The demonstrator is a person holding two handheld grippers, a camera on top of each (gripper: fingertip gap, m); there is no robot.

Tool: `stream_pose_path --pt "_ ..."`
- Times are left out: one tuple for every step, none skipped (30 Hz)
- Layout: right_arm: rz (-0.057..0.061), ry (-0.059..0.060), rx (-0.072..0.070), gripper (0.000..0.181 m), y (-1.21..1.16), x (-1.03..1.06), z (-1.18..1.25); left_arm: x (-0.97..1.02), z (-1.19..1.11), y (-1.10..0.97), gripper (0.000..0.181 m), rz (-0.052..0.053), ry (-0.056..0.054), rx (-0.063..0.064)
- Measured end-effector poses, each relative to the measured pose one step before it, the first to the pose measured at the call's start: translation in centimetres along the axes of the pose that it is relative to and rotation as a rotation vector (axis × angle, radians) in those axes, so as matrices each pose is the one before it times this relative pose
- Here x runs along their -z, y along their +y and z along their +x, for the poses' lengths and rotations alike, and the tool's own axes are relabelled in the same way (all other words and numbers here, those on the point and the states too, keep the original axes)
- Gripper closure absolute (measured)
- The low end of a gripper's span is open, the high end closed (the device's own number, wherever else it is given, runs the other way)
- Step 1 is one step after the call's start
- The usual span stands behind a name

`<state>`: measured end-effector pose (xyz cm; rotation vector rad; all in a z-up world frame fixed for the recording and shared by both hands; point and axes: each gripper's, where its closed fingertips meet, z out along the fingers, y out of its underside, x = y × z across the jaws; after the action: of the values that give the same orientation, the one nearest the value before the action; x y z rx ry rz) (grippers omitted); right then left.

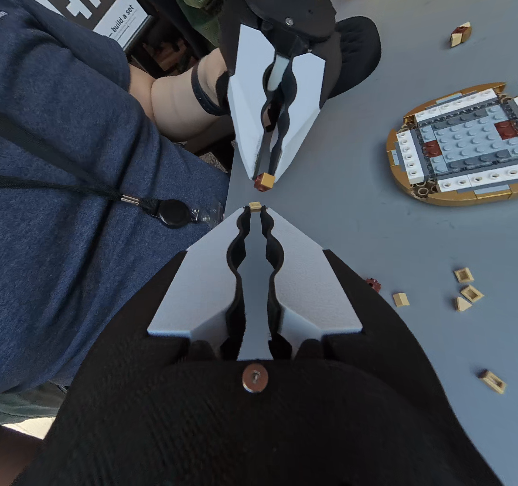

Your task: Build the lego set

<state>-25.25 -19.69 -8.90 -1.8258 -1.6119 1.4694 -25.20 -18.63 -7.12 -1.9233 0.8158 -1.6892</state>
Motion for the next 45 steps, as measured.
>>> stream_pose_path --pt "-0.0117 0.005 -0.0225 0.175 0.273 -0.128 0.312 -0.043 -0.059 0.149 0.174 -0.0027 0.0002 0.0043" --pt "0.0003 -0.0014 -0.021 0.175 0.117 -0.094 0.251 -0.023 -0.043 0.145 0.174 -0.0028 0.0015 0.0052" --pt "0.0087 -0.0033 -0.0196 0.175 0.017 -0.062 0.219 -0.015 -0.064 0.132 0.174 -0.0034 -0.0002 0.0045" --pt "0.0075 -0.0082 -0.0188 0.175 0.016 -0.034 0.146 0.003 -0.112 0.148 0.174 -0.0045 -0.004 0.0033" --pt "0.0153 -0.009 -0.012 0.175 -0.128 0.006 0.07 0.012 -0.135 0.128 0.174 -0.0038 -0.0064 0.001" --pt "0.0144 -0.0119 -0.0073 0.175 -0.118 0.042 -0.01 -0.001 -0.142 0.165 0.174 -0.0062 -0.0079 -0.0003" --pt "0.0097 -0.0086 -0.0048 0.175 -0.075 0.049 0.007 -0.029 -0.177 0.214 0.174 -0.0093 -0.0113 -0.0013" --pt "0.0073 -0.0049 -0.0019 0.175 -0.056 0.017 0.009 -0.041 -0.186 0.215 0.174 -0.009 -0.0127 -0.0031" --pt "-0.0013 -0.0024 -0.0011 0.175 0.047 -0.026 0.005 -0.045 -0.106 0.137 0.174 -0.0041 -0.0072 -0.0023" --pt "-0.0069 0.0008 -0.0024 0.175 0.153 -0.063 0.043 -0.056 -0.022 0.114 0.174 -0.0031 -0.0008 0.0018" --pt "-0.0043 -0.0046 -0.0045 0.175 0.101 -0.07 -0.023 -0.057 -0.002 0.097 0.174 -0.003 0.0022 0.0026" --pt "-0.0007 -0.0054 -0.005 0.175 0.076 -0.048 -0.021 -0.036 -0.006 0.066 0.174 -0.0013 0.0015 0.0019" --pt "0.0015 -0.0032 -0.0092 0.175 0.063 -0.017 0.055 -0.021 -0.062 0.056 0.174 -0.0014 -0.0022 -0.0005" --pt "0.0046 -0.0037 -0.0144 0.175 0.016 -0.004 0.07 -0.013 -0.077 0.057 0.174 -0.0019 -0.0044 -0.0014" --pt "0.0055 -0.0051 -0.0163 0.175 0.009 0.001 0.064 -0.015 -0.071 0.03 0.174 -0.0021 -0.005 -0.0018" --pt "0.0055 -0.0071 -0.0127 0.175 -0.003 0.001 0.007 -0.009 -0.017 0.028 0.174 -0.0023 -0.0026 -0.0018" --pt "0.0062 -0.0037 -0.009 0.175 -0.015 0.003 0.038 -0.002 -0.04 0.025 0.174 -0.002 -0.004 -0.0021" --pt "0.0067 0.0007 -0.0088 0.175 -0.039 0.007 0.075 0.013 -0.093 0.004 0.174 -0.0006 -0.0085 -0.0032" --pt "0.01 -0.0018 -0.0069 0.175 -0.089 0.008 0.038 0.009 -0.096 0.015 0.174 -0.0004 -0.0086 -0.0034" --pt "0.0099 -0.0042 -0.0061 0.175 -0.093 -0.004 -0.025 0.011 -0.035 0.016 0.174 0.0001 -0.0037 -0.0013" --pt "0.0059 -0.0034 -0.009 0.175 -0.014 -0.009 0.002 0.021 -0.001 0.011 0.174 0.003 -0.001 0.001" --pt "0.0052 -0.0033 -0.012 0.175 -0.007 -0.022 0.02 0.017 -0.011 0.023 0.174 0.0019 -0.0012 0.0018" --pt "0.0041 -0.0038 -0.0087 0.175 0.023 -0.039 0.008 0.012 -0.02 0.045 0.174 0.0018 -0.001 0.0012" --pt "0.0055 -0.0013 -0.0086 0.175 0.003 -0.048 0.045 0.025 -0.046 0.036 0.174 0.0027 -0.0023 0.0005" --pt "0.0093 -0.0023 -0.011 0.175 -0.036 -0.034 0.032 0.057 -0.034 -0.027 0.174 0.007 -0.0007 0.0003" --pt "0.0121 -0.0088 -0.0103 0.175 -0.071 -0.01 -0.057 0.049 0.068 -0.03 0.174 0.0076 0.0067 0.0031" --pt "0.0125 -0.0171 -0.0138 0.175 -0.072 -0.008 -0.161 0.058 0.158 -0.034 0.174 0.0068 0.0133 0.0029" --pt "0.0126 -0.016 -0.0145 0.175 -0.075 -0.016 -0.143 0.054 0.128 -0.033 0.174 0.0066 0.0099 0.0008" --pt "0.0079 -0.0147 -0.0088 0.175 -0.013 -0.02 -0.137 0.025 0.129 0.011 0.174 0.0024 0.0076 -0.0048" --pt "0.0005 -0.0124 -0.0091 0.175 0.089 -0.045 -0.103 -0.025 0.1 0.108 0.174 -0.0052 0.0032 -0.0092" --pt "-0.0076 -0.0047 -0.0105 0.175 0.179 -0.077 0.001 -0.058 -0.015 0.185 0.174 -0.0118 -0.0047 -0.0091" --pt "-0.0107 0.002 -0.0076 0.175 0.212 -0.09 0.086 -0.066 -0.054 0.209 0.174 -0.0147 -0.0082 -0.0074" --pt "-0.0126 0.0003 -0.0056 0.175 0.221 -0.097 0.044 -0.063 -0.031 0.225 0.174 -0.0168 -0.0041 -0.0078" --pt "-0.0106 0.0024 -0.0012 0.175 0.179 -0.1 0.053 -0.046 -0.029 0.184 0.174 -0.014 -0.0037 -0.0047" --pt "-0.0093 0.0022 -0.0008 0.175 0.145 -0.09 0.055 -0.037 -0.027 0.16 0.174 -0.0131 -0.0008 -0.0018" --pt "-0.0078 -0.0002 -0.0028 0.175 0.115 -0.083 0.02 -0.024 -0.007 0.157 0.174 -0.0127 0.0018 0.0002" --pt "-0.0063 -0.0038 -0.0017 0.176 0.11 -0.092 -0.023 -0.017 0.028 0.112 0.174 -0.0095 0.0051 0.0004" --pt "-0.0038 -0.0028 0.0003 0.175 0.09 -0.085 0.003 -0.006 0.004 0.111 0.174 -0.008 0.0042 0.0032" --pt "-0.0042 0.0006 0.0026 0.176 0.102 -0.097 0.069 -0.021 -0.052 0.167 0.174 -0.01 0.0009 0.0024" --pt "-0.0093 -0.0003 0.0039 0.176 0.212 -0.125 0.04 -0.082 -0.009 0.288 0.174 -0.0169 0.0026 0.0031" --pt "-0.0164 -0.0019 0.0056 0.176 0.315 -0.175 0.016 -0.145 0.029 0.408 0.174 -0.0248 0.0047 0.0035" --pt "-0.0189 0.0033 0.0066 0.176 0.364 -0.199 0.068 -0.166 -0.029 0.443 0.174 -0.0252 0.0014 0.0018" --pt "-0.0203 0.0076 0.0073 0.176 0.336 -0.206 0.09 -0.174 -0.028 0.459 0.174 -0.0249 0.0026 0.004" --pt "-0.0191 0.0077 0.0075 0.176 0.277 -0.182 0.064 -0.183 -0.007 0.448 0.174 -0.023 0.006 0.0056" --pt "-0.0142 0.0056 0.0079 0.176 0.197 -0.164 0.035 -0.178 0.026 0.409 0.174 -0.0206 0.0074 0.0034"
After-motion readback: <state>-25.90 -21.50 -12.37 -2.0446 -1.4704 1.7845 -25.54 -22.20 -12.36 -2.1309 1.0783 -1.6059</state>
